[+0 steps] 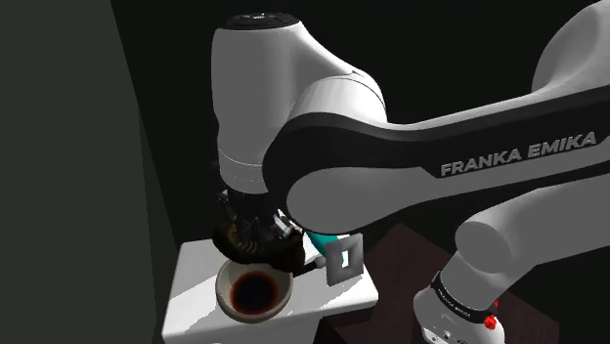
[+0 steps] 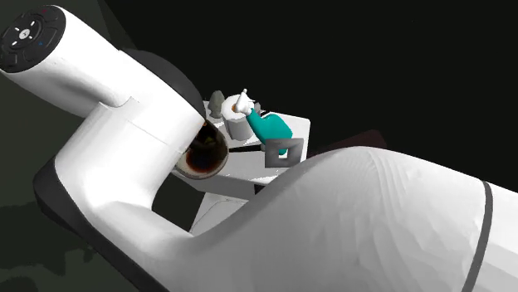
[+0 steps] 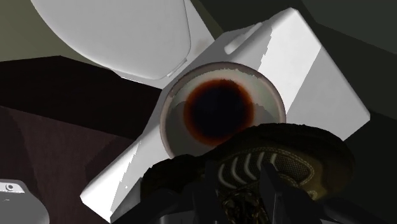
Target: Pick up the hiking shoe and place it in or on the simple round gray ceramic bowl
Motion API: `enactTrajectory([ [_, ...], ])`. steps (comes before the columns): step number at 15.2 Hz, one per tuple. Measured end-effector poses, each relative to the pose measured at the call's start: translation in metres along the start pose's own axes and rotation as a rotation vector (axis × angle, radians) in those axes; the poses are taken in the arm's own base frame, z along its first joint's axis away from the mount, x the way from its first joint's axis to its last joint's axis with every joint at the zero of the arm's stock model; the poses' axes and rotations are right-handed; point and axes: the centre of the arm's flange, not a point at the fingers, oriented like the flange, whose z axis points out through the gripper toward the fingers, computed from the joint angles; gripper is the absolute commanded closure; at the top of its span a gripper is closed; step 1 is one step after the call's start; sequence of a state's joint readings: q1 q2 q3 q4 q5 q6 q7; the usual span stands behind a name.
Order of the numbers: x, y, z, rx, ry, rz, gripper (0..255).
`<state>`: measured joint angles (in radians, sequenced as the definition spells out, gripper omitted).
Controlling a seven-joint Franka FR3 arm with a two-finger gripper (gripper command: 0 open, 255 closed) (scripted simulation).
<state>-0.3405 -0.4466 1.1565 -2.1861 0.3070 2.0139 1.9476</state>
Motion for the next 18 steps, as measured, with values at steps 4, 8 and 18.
enactTrajectory([
  [4,-0.015,0.005,-0.002,0.0,0.0,0.0,255],
  [8,-0.017,0.006,0.017,-0.001,0.0,0.0,255],
  [18,-0.023,0.011,0.069,0.0,0.0,0.0,255],
])
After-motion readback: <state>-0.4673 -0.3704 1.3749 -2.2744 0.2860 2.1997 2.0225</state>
